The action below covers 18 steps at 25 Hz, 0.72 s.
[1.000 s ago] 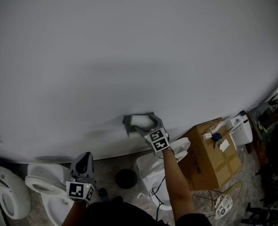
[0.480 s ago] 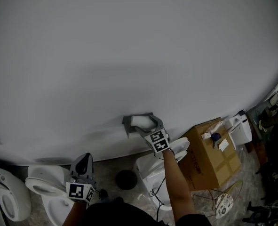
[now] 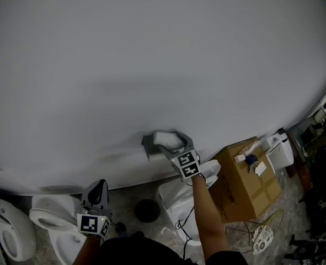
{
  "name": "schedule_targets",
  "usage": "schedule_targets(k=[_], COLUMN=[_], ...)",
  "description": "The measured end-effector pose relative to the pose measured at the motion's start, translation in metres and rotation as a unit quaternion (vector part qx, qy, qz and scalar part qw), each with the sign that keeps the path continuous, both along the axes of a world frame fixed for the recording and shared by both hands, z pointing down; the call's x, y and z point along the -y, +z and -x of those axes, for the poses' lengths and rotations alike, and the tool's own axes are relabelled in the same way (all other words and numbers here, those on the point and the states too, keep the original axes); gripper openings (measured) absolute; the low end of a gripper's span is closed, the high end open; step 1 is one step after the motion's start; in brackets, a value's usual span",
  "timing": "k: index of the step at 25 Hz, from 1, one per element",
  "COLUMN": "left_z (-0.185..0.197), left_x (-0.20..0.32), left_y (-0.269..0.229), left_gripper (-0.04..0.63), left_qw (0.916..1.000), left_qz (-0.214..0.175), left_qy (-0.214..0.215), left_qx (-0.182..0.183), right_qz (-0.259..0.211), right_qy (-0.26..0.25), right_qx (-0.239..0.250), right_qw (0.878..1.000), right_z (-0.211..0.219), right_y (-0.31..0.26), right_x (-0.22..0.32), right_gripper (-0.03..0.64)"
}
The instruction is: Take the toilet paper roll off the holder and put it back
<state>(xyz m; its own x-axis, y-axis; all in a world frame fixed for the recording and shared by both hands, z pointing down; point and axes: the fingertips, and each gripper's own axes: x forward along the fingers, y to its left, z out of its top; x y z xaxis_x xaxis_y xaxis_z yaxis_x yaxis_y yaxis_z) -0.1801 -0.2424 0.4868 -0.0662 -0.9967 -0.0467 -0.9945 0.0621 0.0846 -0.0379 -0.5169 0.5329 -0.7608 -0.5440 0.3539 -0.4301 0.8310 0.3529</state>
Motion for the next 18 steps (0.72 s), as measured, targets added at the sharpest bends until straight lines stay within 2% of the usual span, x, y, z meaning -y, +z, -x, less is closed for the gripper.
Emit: schedule_targets(k=[18], left_z=[0.005], left_x=[-0.007], left_y=[-0.001], left_gripper=[0.003], left_qw=[1.0000], left_qz=[-0.003], left_qy=[0.001], left_qx=[-0.001], right_qz=[-0.084], right_qy=[-0.018], right_qx=[0.056], right_qw=[0.995], right_z=[0.006], right_y=[-0.093], right_x=[-0.031], right_gripper=[0.373])
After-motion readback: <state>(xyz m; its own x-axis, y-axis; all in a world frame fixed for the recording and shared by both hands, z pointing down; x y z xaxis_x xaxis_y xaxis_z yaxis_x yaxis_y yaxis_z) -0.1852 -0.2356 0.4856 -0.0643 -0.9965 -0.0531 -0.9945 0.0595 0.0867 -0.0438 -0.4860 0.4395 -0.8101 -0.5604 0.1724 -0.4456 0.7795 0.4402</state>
